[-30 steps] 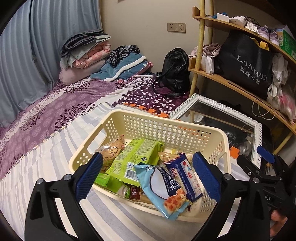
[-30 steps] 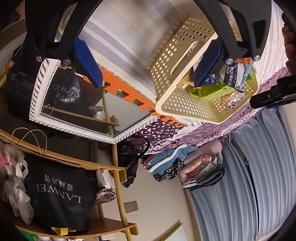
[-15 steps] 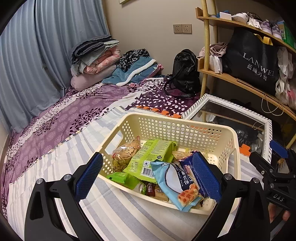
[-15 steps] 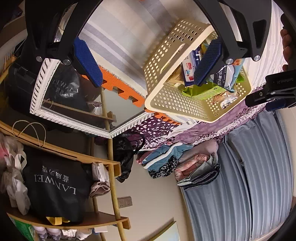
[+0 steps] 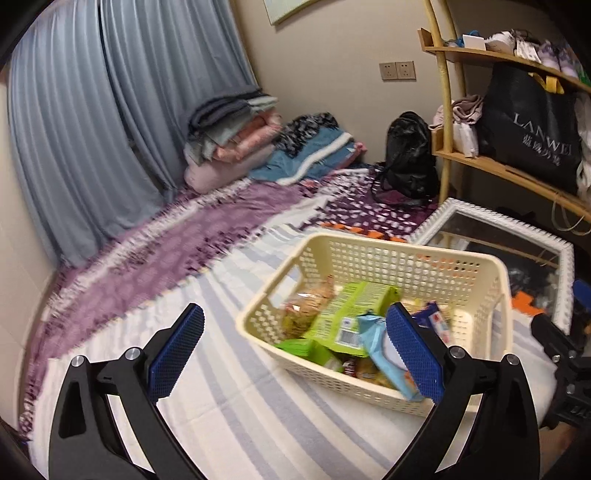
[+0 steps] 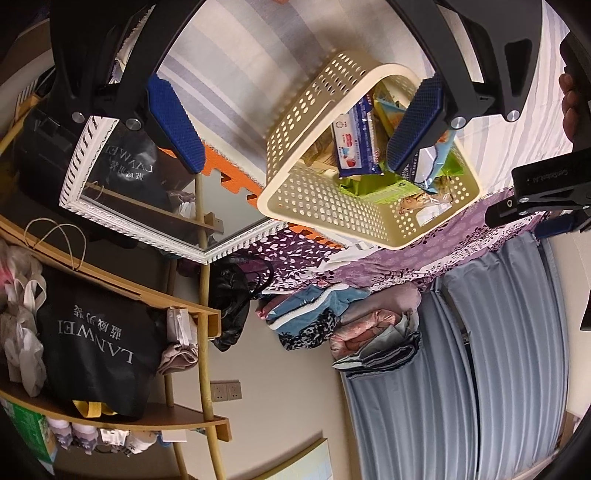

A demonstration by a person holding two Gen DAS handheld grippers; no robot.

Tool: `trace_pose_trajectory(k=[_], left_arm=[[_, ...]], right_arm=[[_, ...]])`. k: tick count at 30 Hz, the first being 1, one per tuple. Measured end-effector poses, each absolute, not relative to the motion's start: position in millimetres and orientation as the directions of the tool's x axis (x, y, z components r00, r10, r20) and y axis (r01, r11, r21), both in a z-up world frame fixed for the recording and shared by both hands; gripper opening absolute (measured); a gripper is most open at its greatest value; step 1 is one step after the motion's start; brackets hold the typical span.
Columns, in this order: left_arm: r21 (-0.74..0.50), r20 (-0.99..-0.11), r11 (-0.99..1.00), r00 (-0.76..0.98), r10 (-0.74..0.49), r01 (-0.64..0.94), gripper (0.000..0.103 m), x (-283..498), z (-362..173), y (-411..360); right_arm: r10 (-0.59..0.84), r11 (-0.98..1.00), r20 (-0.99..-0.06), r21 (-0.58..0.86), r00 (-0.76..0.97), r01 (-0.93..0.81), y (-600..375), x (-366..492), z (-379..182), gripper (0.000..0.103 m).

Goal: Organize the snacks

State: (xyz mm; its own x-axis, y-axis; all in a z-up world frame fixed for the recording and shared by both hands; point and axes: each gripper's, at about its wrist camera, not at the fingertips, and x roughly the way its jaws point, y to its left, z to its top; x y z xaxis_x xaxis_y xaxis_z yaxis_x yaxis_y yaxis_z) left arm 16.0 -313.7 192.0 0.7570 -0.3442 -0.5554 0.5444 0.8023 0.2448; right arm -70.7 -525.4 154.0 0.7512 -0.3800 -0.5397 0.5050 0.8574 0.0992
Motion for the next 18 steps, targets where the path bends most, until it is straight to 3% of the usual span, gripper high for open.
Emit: trace_pose_trajectory(k=[18], left_arm=[[0.281,-0.537,0.801,0.778,-0.325,0.529,0.100,-0.5,185.5,-283.7]], right_arm=[[-0.359,0.904,-0.548,-0.003,0.756,0.427,-475.6,-67.8,155.9,0.098]])
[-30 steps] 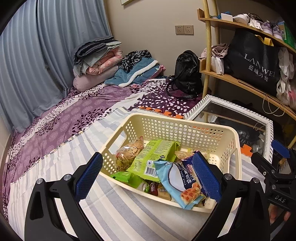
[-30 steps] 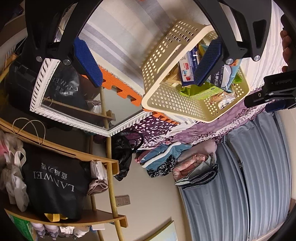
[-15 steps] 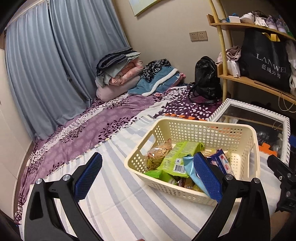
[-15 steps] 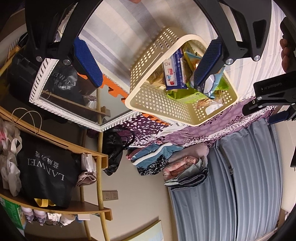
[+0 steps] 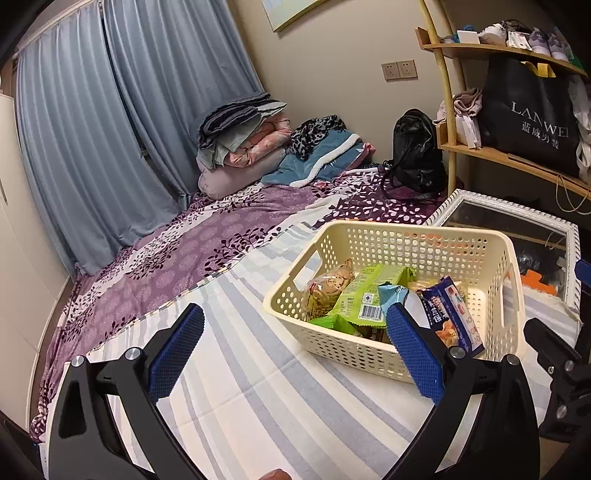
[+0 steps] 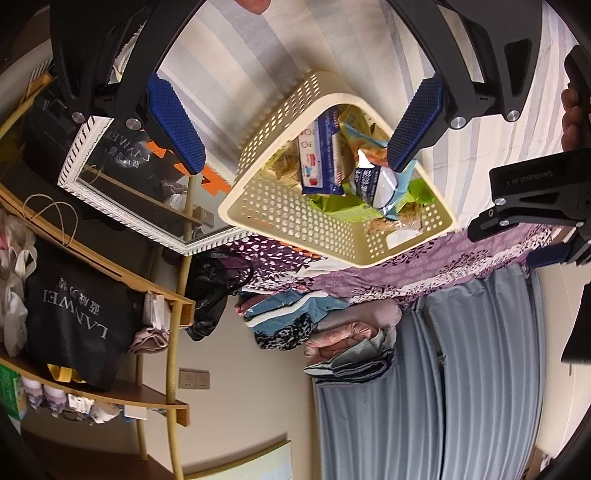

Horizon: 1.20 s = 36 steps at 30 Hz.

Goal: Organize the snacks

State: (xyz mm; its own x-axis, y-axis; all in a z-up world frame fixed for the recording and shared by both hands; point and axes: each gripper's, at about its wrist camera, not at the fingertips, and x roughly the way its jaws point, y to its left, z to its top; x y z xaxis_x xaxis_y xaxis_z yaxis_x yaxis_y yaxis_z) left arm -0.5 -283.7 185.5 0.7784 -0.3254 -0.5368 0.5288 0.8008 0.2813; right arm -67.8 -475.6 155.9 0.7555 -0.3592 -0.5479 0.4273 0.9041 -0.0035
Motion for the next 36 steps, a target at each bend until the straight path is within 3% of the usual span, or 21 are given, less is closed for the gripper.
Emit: trace_pose_trajectory(k=[36], left_arm=[[0.310,-0.563,0.770,0.761,-0.324,0.557,0.100,-0.8,169.0,-279.8]], right_arm=[[-0.351,0.913,-0.579,-0.038,0.736,0.405,-461.7,-59.3,144.6,0.098]])
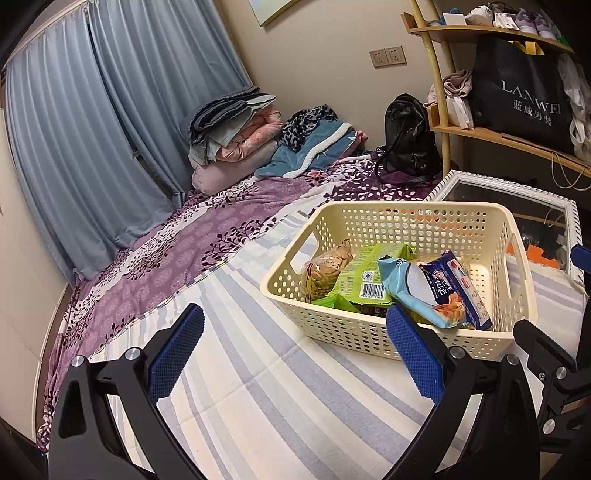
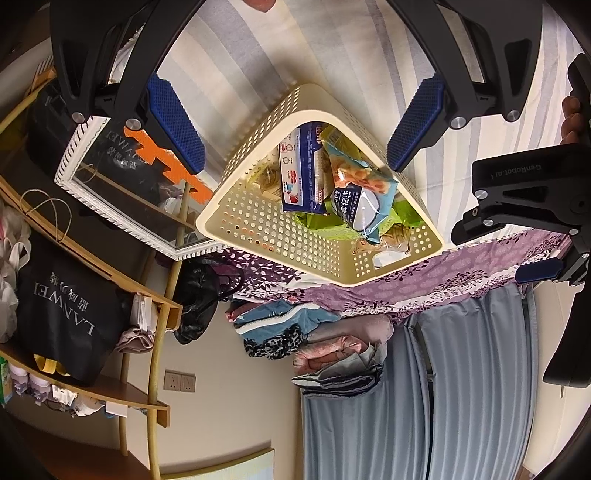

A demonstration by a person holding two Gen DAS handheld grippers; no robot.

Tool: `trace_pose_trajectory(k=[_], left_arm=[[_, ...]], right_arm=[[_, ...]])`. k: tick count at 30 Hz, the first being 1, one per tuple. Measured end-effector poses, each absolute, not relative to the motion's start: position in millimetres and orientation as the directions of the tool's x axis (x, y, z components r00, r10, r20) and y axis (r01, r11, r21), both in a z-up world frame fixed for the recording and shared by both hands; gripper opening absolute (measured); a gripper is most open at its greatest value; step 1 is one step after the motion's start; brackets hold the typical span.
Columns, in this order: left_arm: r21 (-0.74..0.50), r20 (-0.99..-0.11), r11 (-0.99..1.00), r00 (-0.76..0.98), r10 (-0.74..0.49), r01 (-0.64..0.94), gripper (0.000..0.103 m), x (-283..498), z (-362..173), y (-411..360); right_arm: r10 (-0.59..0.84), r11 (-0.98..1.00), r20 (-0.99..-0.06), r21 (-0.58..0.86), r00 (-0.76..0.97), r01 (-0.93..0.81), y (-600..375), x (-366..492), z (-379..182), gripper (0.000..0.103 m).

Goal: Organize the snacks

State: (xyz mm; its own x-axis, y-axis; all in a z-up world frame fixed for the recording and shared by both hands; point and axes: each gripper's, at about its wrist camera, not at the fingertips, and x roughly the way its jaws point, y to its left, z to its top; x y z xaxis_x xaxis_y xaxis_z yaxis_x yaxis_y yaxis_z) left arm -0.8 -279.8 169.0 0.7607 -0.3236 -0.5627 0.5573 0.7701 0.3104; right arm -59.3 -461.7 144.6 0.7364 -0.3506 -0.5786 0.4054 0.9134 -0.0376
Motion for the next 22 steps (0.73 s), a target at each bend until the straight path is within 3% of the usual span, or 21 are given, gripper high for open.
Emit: trace_pose_trajectory(k=[22], left_arm=[[0.267,-0.611,0.795,0.734,-0.298,0.545,0.100,10.7,155.9,-258.0]], right_arm=[[-0.305,0.933,-0.617,-0.038,0.726,0.359,-446.8,-45.8,132.7,0.098]])
